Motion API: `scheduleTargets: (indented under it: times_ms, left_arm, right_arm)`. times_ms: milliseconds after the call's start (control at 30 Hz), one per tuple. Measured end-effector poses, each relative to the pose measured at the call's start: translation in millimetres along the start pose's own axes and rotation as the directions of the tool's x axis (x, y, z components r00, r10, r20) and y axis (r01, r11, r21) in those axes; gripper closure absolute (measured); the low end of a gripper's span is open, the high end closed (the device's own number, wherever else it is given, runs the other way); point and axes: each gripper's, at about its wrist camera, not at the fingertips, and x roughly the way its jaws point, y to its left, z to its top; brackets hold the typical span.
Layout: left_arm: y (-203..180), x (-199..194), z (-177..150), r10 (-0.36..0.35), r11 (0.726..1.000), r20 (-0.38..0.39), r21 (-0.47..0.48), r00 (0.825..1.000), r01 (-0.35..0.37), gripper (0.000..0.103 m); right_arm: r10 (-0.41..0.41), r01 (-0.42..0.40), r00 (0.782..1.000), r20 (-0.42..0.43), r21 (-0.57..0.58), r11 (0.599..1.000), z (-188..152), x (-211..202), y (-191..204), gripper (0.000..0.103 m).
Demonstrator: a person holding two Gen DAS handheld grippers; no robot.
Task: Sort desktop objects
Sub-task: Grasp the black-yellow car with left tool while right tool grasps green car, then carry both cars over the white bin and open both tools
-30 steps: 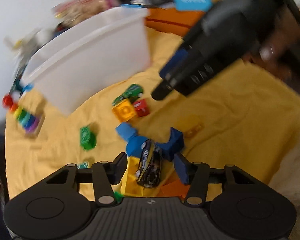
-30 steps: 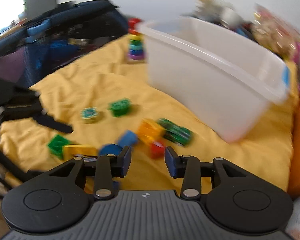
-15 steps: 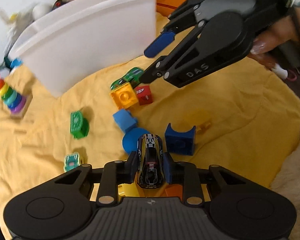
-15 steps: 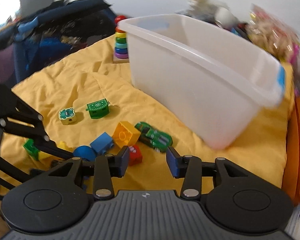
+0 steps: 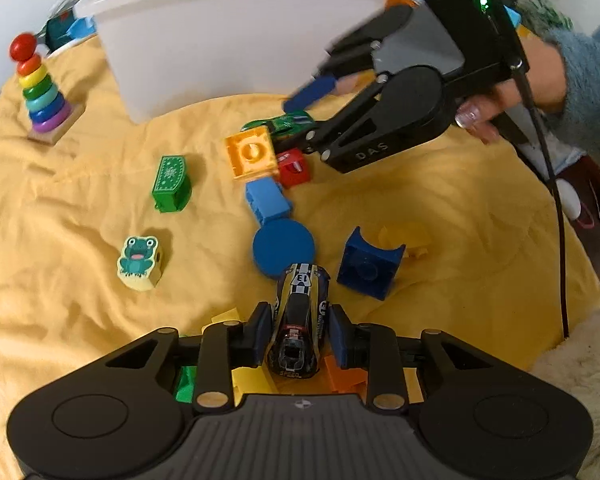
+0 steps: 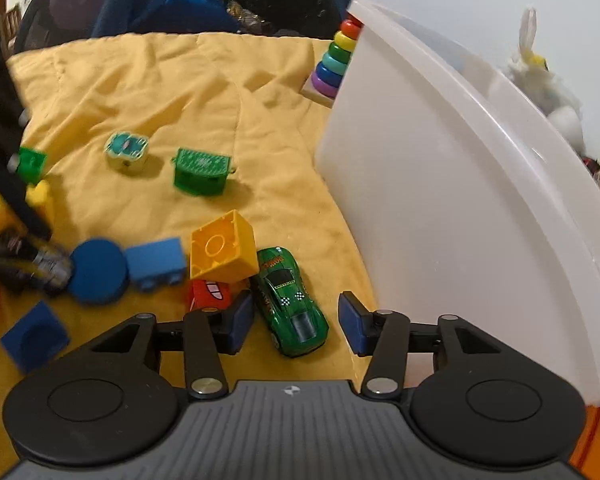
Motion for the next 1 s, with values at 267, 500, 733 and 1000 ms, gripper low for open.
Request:
scheduleTargets:
  times_ms: [267,500,733,1000]
  left_arm:
    - [12.0,-13.3,-1.3,0.012,0.998,0.06,-0.067,0.998,-0.008,0.07]
    - [21.0,-29.9,2.0,0.031,0.996,0.113,-0.082,0.993,-0.022,0.07]
    - [31.0,-48.2,20.2,0.034,0.998,0.172,-0.065,0.985,-0.023,0.071]
    - [38.8,-81.5,67.3,0.031,0.999,0.288,-0.021,0.957,-0.026,0.071]
  right_arm:
    - [0.054,-0.044,0.997,-0.056,0.16,0.986,-5.6,-9.9,1.1,0.069]
    - [-0.029,0.061,0.995,-0.097,0.352,0.934,-20.3,-39.1,8.0,0.069]
    - [-0.127,0.121,0.992,-0.025,0.517,0.847,-20.0,-89.8,3.9,0.069]
    - [-0.227,0.168,0.973,0.034,0.567,0.806,-2.8,-118.8,0.6,0.069]
